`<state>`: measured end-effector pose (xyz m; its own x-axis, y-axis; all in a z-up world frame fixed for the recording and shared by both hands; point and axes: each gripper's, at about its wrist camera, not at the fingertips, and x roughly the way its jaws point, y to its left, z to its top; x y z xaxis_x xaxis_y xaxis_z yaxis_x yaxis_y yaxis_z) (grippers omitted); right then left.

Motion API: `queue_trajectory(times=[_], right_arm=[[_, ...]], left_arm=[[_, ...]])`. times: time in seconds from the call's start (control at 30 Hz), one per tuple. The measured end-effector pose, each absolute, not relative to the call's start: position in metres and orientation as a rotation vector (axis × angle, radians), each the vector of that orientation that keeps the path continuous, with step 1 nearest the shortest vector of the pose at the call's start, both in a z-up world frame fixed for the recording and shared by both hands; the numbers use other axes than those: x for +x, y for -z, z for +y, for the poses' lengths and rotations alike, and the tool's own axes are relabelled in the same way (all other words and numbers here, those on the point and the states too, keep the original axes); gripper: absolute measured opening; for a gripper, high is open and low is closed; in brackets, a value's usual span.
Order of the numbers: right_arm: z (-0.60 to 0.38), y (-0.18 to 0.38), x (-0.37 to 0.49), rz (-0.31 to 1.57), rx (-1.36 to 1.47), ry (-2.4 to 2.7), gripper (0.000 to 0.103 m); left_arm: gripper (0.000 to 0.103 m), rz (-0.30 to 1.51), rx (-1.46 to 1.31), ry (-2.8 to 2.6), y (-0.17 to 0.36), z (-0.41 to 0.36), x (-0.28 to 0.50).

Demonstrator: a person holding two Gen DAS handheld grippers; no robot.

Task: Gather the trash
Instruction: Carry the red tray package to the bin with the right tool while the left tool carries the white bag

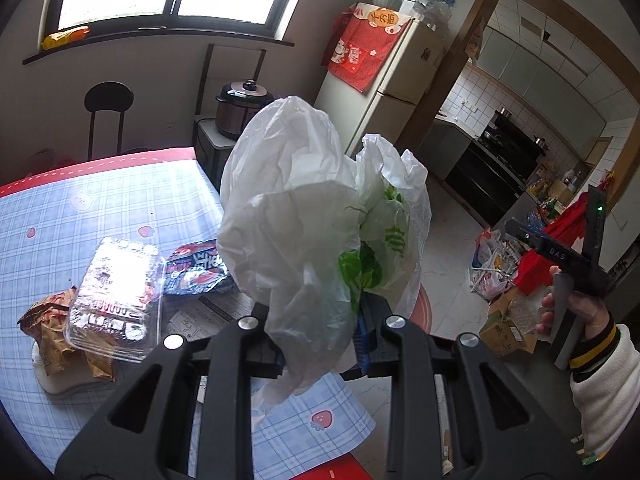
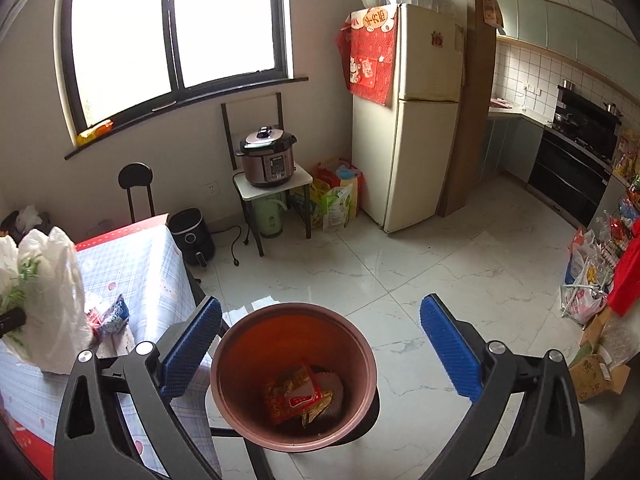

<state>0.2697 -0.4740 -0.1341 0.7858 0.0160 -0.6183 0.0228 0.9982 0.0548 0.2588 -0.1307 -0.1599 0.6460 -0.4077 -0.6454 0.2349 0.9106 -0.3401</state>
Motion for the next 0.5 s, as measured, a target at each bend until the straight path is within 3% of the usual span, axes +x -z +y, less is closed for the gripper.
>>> queue_trajectory(times=[0.4,0.5], right_arm=[[-0.51,0.122,0.216,0.655,0.096,0.124,0.098],[-0.516,0.121,0.208,0.652,0.106,0.136,0.098]], left_arm=[[0.03,0.822,-0.115,0.51,0.169,-0.252,0.319],[0.034,0.816,-0.082,0.541,0.171,-0.28,0.33]])
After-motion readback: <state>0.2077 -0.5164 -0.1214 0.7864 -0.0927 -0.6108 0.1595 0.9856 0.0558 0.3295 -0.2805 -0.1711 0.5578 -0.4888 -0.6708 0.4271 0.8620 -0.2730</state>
